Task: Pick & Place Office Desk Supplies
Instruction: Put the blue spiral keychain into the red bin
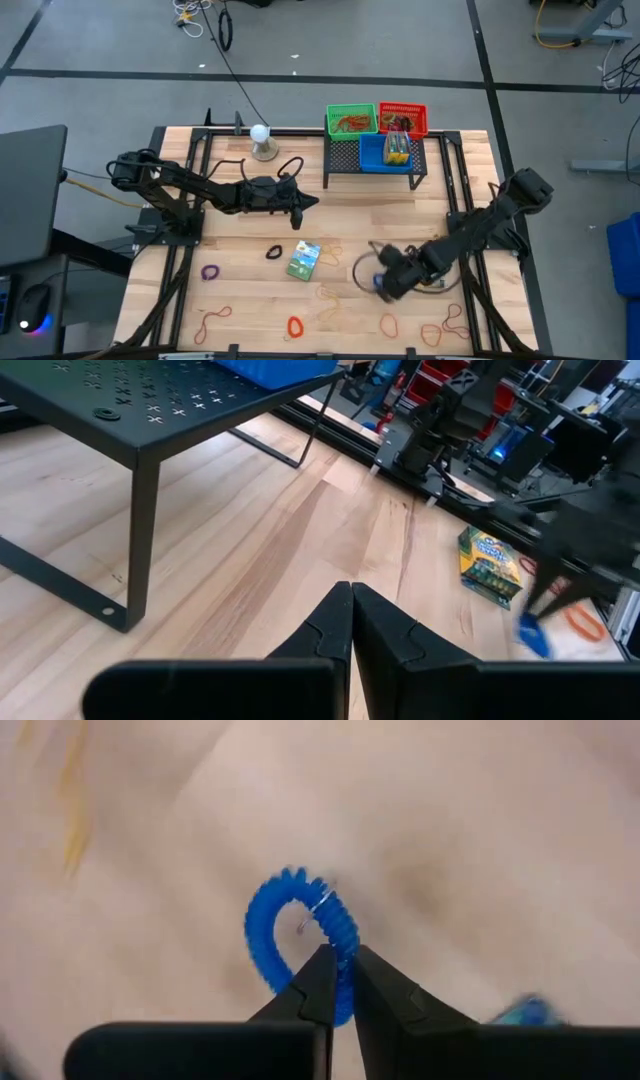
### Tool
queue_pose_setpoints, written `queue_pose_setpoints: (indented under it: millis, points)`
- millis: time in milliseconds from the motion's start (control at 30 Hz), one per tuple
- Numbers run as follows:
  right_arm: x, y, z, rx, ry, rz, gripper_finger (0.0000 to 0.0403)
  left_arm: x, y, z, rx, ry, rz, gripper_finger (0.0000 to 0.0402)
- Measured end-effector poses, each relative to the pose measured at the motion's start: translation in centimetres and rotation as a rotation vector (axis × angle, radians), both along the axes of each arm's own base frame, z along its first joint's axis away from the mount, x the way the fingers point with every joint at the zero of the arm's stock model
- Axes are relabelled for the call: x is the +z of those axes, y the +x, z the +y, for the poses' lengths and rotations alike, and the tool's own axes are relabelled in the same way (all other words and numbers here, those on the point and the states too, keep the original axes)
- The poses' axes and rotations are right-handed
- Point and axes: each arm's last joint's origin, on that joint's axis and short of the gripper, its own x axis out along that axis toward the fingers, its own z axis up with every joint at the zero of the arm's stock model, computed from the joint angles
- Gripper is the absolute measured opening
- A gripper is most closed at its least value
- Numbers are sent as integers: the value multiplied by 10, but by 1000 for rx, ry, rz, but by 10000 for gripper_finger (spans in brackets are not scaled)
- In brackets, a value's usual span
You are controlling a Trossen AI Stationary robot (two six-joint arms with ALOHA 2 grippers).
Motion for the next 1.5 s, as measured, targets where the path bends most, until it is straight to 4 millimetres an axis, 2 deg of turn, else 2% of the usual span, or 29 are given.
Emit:
queue_pose_setpoints:
  millis: [100, 233, 333, 433, 700, 800, 900, 967, 1033, 1300, 1500]
  points:
    - [-2, 1, -17, -330, 11, 49, 27, 0, 0, 0, -13, -2, 1, 12]
    - [-12, -2, -31, -620, 20, 17, 27, 0, 0, -1, -29, 12, 4, 12]
    - [-21, -3, -38, -749, 39, -25, 29, 0, 0, -3, -34, 12, 4, 12]
    - [-26, -7, -44, -780, 23, 9, 48, 0, 0, -6, -43, 12, 6, 12]
    - [-25, -10, -51, -389, -72, 163, 162, -1, 0, -10, -55, 30, 14, 12]
    - [-20, -6, -49, -156, -134, 157, 198, -1, 0, -10, -51, 31, 14, 12]
    - [-12, 1, -41, 136, -204, 114, 215, -1, 0, -10, -52, 31, 14, 12]
    - [-9, 3, -34, 295, -236, 79, 214, -1, 0, -9, -51, 31, 14, 12]
    - [-9, 2, -31, 375, -252, 75, 206, -1, 0, -9, -51, 31, 14, 12]
    - [-11, 6, -36, 359, -292, 69, 152, -1, 0, -9, -48, 31, 14, 12]
    - [-27, 16, -36, 395, -243, 99, 140, -1, 0, -9, -34, 42, 16, 12]
